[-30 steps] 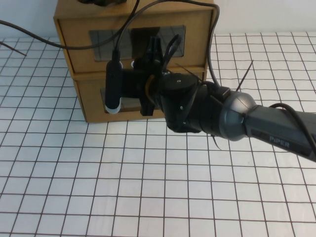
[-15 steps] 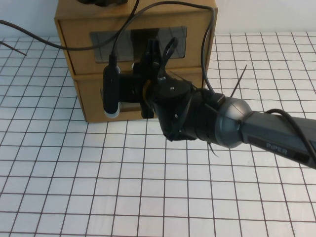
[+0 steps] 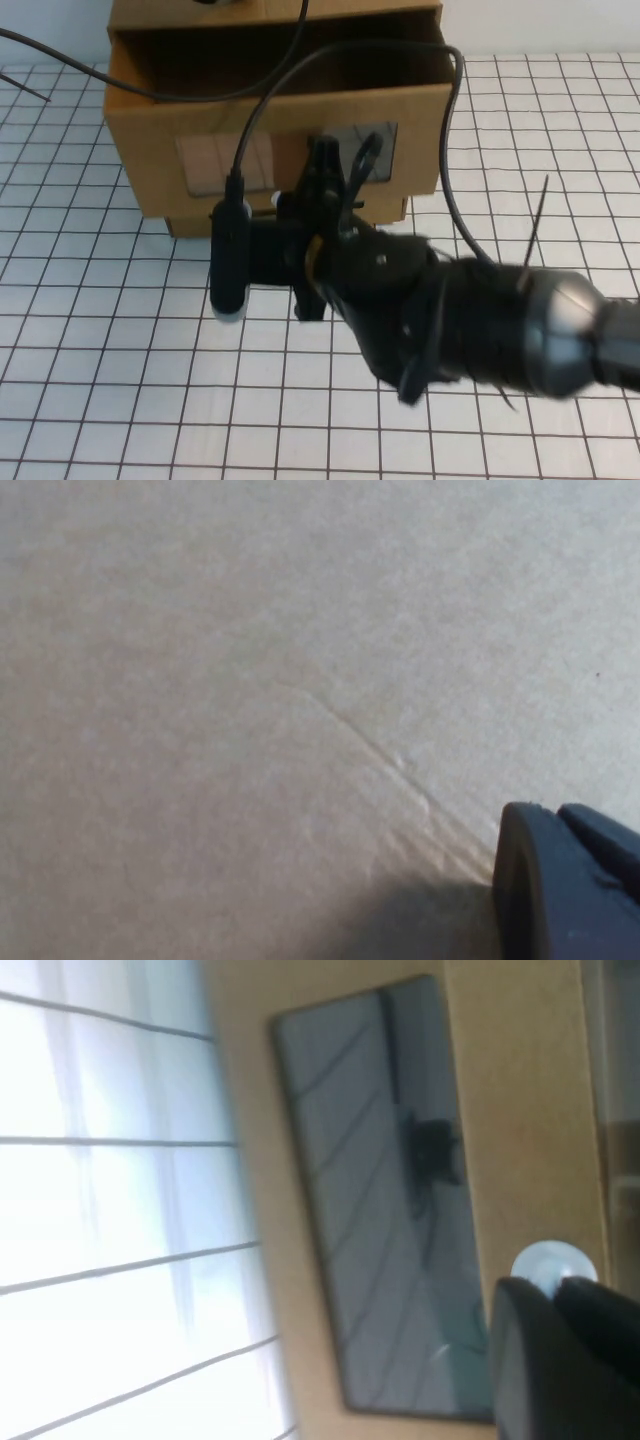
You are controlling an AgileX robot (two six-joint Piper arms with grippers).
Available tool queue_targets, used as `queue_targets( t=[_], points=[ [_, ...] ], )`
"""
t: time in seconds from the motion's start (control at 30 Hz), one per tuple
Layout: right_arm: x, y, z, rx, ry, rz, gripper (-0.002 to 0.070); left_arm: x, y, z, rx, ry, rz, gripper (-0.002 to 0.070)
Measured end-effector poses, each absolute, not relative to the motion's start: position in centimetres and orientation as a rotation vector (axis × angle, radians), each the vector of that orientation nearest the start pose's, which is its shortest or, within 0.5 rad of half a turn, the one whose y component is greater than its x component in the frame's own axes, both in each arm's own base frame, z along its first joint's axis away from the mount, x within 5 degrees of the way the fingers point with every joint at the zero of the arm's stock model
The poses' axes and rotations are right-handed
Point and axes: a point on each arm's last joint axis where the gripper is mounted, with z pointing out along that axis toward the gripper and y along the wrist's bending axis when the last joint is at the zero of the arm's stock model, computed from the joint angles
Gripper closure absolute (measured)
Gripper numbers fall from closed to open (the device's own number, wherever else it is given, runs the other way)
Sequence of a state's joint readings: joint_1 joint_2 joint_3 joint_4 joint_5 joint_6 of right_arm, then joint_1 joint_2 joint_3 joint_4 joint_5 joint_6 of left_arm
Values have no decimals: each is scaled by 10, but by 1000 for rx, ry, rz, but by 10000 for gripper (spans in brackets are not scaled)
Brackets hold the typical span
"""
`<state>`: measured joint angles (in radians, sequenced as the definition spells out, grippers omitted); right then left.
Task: Open the shoe box
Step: 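Pull the top drawer of the cardboard box fully open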
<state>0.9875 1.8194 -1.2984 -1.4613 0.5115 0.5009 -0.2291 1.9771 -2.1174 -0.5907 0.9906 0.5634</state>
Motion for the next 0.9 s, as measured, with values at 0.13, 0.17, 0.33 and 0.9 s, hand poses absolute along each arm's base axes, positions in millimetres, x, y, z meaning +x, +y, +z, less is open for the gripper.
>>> queue_targets(
  t=[0.13, 0.17, 0.33, 0.9],
  points=[
    [231, 316, 263, -1471, 1430, -456, 669, 428, -143, 395, 726, 2090, -552, 677],
    [222, 314, 262, -1467, 1441, -443, 669, 428, -143, 395, 720, 2093, -555, 677],
    [194, 307, 257, -1465, 1483, -422, 669, 428, -143, 395, 708, 2102, -565, 677],
    [157, 290, 291, -1255, 1658, -273, 516, 402, -137, 422, 780, 2105, -527, 677]
  ],
)
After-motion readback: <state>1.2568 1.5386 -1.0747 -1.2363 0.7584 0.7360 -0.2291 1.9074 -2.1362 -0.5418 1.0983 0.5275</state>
